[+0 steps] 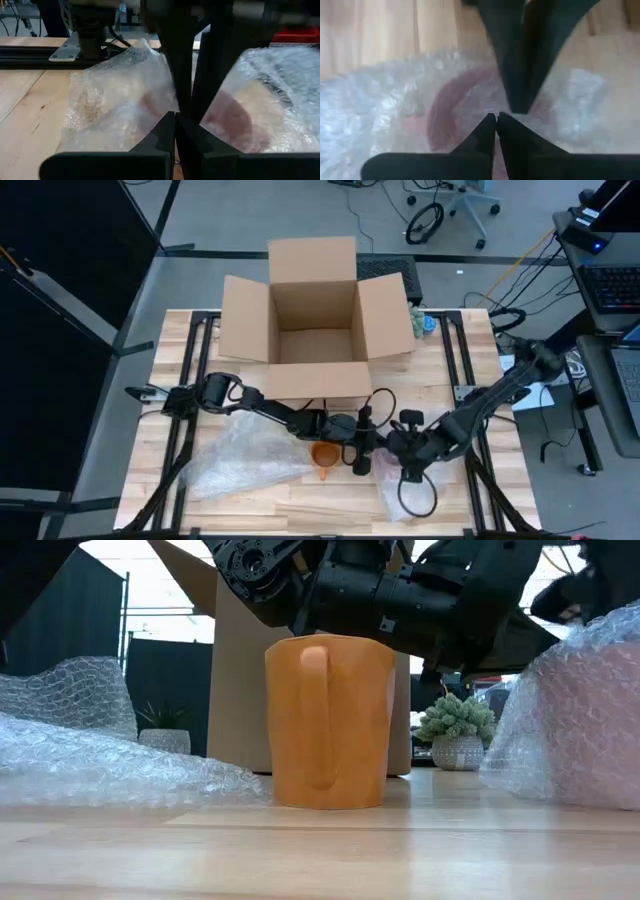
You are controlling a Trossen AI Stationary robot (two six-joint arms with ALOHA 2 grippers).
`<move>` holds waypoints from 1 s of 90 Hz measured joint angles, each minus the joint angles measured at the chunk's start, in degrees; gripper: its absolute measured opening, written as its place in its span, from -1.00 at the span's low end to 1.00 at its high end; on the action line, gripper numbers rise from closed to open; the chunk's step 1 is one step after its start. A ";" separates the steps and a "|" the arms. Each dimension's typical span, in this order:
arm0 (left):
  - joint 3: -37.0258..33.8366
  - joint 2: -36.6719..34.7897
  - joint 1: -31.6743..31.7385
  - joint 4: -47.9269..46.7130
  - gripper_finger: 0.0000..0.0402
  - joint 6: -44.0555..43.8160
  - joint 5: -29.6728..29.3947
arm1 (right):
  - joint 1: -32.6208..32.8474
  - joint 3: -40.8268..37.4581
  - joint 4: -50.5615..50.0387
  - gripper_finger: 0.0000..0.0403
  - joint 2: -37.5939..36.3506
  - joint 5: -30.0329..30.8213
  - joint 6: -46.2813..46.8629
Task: Wrap mug
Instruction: Wrap the pink mug with the transparent bubble wrap
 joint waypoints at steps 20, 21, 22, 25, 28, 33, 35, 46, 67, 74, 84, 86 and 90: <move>0.04 -0.27 0.00 0.12 -1.00 0.02 0.02 | -1.08 0.31 -0.48 -0.98 7.27 -0.89 -0.17; 0.03 -0.35 0.00 0.03 -1.00 0.02 0.02 | -1.19 0.33 -0.42 -0.99 7.50 -0.98 -0.24; 0.03 -0.42 0.00 -0.06 -1.00 0.02 0.02 | -1.24 0.34 -0.34 -0.99 7.66 -1.09 -0.25; 0.01 -0.51 -0.04 -0.09 -1.00 0.01 0.02 | -1.35 0.36 -0.14 -0.99 8.12 -1.32 -0.30; 0.06 -0.55 -0.19 -0.01 -1.00 0.01 0.02 | -1.35 0.35 -0.15 -1.00 8.29 -1.37 -0.34; 0.62 -0.66 -0.47 -0.07 -1.00 0.10 0.02 | -1.32 0.19 -0.12 -0.99 8.30 -1.49 -0.78; 0.68 -0.98 -0.63 -0.24 -1.00 0.28 -0.01 | -1.32 0.16 0.04 -0.99 8.28 -1.58 -0.93; 2.23 -1.31 -1.30 -3.59 -1.00 2.11 -1.86 | -1.29 0.07 0.40 -1.00 7.68 -2.10 -0.90; 3.70 -4.34 -2.32 -15.14 -1.00 6.74 -13.11 | -0.81 -0.10 0.51 -1.00 6.99 -2.17 0.02; 3.73 -4.48 -2.43 -14.87 -1.00 7.72 -16.71 | -0.59 -0.11 0.47 -1.00 6.99 -2.22 0.12; 3.70 -4.46 -2.21 -14.57 -1.00 7.66 -20.55 | -0.58 -0.13 0.59 -1.00 6.99 -2.36 0.08; 3.70 -4.46 -2.02 -14.20 -1.00 7.59 -20.55 | -0.56 -0.13 0.71 -1.00 7.00 -2.38 0.13; 3.70 -4.46 -1.56 -13.42 -1.00 7.58 -19.38 | -0.49 -0.13 1.04 -1.00 7.00 -2.36 0.16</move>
